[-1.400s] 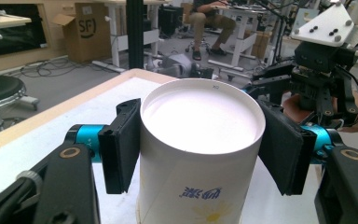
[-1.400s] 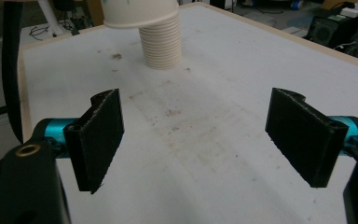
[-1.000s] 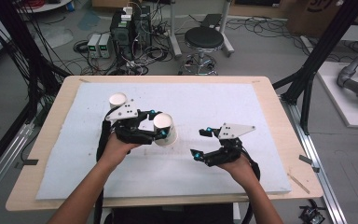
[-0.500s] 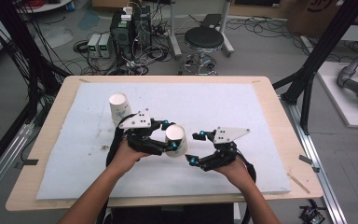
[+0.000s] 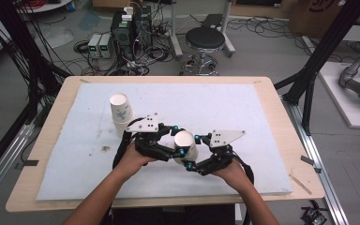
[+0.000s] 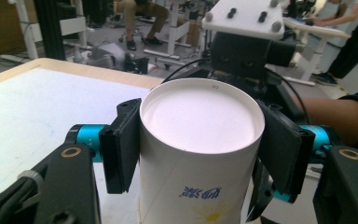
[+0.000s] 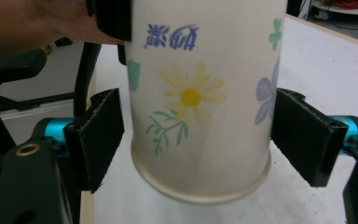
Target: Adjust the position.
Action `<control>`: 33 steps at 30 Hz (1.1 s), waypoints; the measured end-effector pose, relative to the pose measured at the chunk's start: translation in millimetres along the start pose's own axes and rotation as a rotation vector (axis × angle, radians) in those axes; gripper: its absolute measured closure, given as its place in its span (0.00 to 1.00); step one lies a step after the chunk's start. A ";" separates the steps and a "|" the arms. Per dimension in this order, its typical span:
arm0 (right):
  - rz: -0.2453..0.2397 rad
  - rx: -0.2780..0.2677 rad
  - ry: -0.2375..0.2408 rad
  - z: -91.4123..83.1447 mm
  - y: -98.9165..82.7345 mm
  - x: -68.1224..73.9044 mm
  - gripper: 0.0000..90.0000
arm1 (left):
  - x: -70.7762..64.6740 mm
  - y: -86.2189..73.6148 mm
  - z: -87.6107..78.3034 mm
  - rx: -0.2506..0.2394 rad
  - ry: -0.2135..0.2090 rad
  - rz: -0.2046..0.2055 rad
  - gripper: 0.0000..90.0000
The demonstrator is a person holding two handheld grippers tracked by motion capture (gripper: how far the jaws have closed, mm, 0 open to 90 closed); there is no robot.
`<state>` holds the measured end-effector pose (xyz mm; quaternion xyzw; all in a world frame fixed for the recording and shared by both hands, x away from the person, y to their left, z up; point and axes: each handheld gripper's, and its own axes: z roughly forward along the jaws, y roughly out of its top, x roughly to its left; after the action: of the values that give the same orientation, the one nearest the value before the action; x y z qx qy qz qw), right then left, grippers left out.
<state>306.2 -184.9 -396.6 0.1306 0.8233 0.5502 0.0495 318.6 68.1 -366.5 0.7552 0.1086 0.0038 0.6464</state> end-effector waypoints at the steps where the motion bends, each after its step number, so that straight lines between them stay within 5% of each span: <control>1: 0.001 0.000 0.003 0.9 -0.2 0.1 0.22 | -0.7 0.0 0.3 -0.007 -0.006 -0.005 0.40; 14: -0.016 -0.015 0.044 -0.2 -1.5 -1.6 0.38 | -0.7 0.7 -1.4 -0.023 -0.026 -0.010 0.39; 18: -0.028 0.030 0.033 -0.4 -0.6 -1.2 0.38 | -0.9 1.7 -1.2 0.030 0.034 -0.007 0.16; 33: -0.124 0.277 0.023 4.8 19.1 -3.9 0.39 | 1.1 7.9 -11.8 0.182 0.049 0.038 0.16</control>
<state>314.1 -174.8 -381.2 0.0790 0.8982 0.4289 0.0555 319.2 78.7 -357.0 0.8126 0.1098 0.0245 0.5719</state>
